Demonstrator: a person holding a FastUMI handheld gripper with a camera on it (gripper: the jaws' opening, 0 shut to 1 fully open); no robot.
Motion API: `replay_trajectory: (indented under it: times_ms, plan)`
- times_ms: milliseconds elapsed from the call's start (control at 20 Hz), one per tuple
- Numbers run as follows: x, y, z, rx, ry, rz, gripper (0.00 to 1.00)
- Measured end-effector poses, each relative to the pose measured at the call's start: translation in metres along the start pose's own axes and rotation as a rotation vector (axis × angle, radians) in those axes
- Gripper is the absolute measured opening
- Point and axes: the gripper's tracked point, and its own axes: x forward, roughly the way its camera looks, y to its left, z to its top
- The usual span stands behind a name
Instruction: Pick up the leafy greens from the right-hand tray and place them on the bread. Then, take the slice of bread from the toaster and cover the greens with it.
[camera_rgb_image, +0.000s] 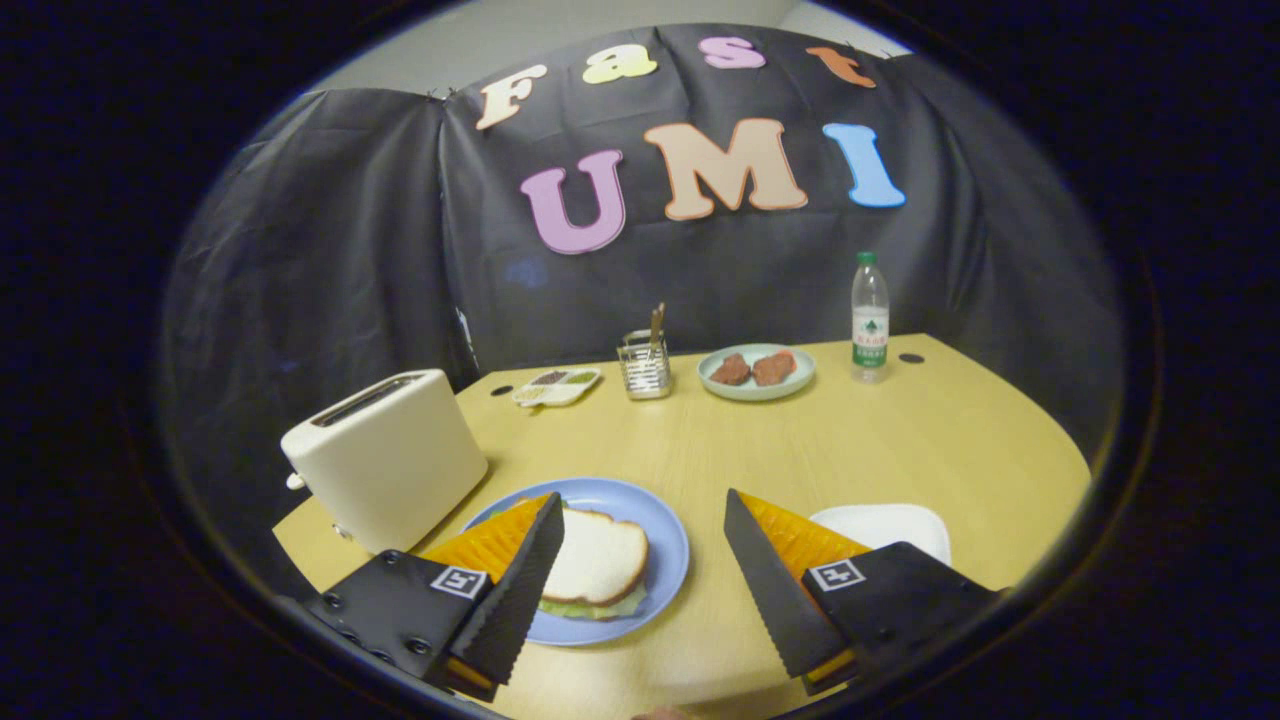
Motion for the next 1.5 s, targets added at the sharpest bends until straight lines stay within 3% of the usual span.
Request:
replay_trajectory:
  times_ms: [400, 650, 800, 1500]
  plan:
    - [-0.036, -0.015, 0.087, -0.063, -0.198, 0.061, 1.0]
    - [-0.04, -0.02, 0.114, -0.163, -0.294, 0.088, 1.0]
    - [-0.038, -0.02, 0.114, -0.217, -0.322, 0.098, 1.0]
    - [-0.051, -0.05, 0.079, -0.179, -0.347, 0.101, 1.0]
